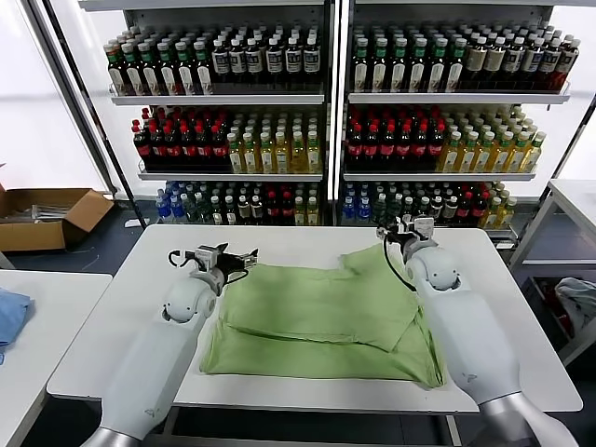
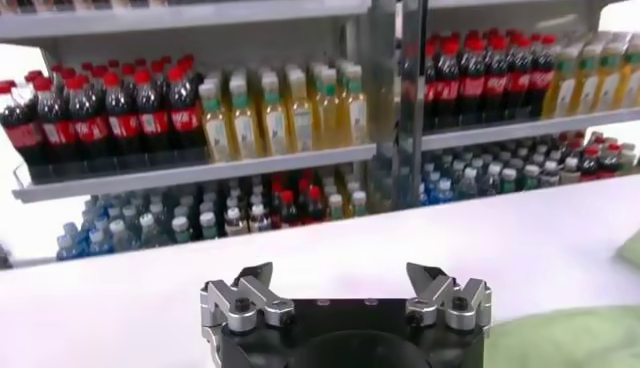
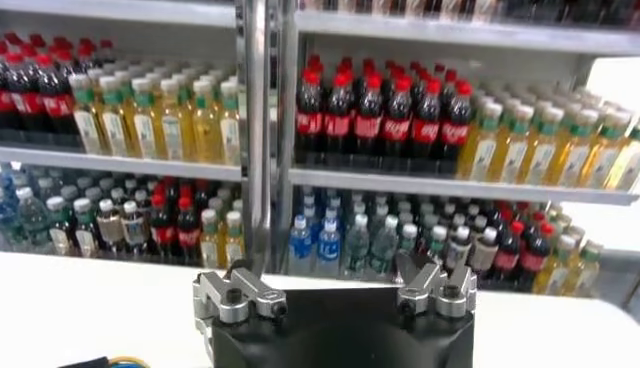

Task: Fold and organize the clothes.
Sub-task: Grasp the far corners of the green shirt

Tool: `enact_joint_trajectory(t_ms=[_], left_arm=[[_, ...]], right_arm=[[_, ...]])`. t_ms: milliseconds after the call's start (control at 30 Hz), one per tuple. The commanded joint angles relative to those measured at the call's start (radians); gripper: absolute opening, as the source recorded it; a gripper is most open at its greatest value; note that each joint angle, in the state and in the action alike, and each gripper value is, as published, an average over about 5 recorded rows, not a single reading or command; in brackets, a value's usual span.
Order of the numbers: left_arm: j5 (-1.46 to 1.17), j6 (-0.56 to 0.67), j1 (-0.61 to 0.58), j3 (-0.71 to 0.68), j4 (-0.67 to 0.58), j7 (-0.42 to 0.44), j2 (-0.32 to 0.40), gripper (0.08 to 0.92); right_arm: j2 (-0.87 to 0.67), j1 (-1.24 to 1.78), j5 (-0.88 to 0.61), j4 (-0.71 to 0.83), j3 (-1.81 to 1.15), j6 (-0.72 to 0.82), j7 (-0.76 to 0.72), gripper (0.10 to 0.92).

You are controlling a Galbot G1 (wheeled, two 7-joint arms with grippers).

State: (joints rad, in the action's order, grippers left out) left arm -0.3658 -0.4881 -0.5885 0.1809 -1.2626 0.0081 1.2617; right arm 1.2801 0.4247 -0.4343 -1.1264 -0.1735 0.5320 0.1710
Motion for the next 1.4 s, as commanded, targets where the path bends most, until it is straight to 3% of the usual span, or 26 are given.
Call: enact_joint_trajectory(t_ms=[33, 733, 933, 1400], left_arm=[[0.017, 0.0, 0.036, -0.014, 0.14, 0.004, 0.04, 0.823], [0.025, 0.003, 0.024, 0.005, 0.179, 0.016, 0.046, 0.81], [0.024, 0.003, 0.022, 0.006, 0.187, 0.02, 0.05, 0.667], [-0.003, 0.013, 0.0, -0.011, 0.143, 0.034, 0.055, 0.26]], right_arm=[[0.067, -0.047, 0.036, 0.175, 0.012, -0.017, -0.006, 0.823], [0.11, -0.045, 0.076, 0.243, 0.002, -0.037, -0.015, 0.823], [0.114, -0.031, 0.078, 0.246, -0.003, -0.034, -0.009, 0.753], [0.09, 0.016, 0.056, 0.192, -0.017, -0.035, 0.004, 0.349]])
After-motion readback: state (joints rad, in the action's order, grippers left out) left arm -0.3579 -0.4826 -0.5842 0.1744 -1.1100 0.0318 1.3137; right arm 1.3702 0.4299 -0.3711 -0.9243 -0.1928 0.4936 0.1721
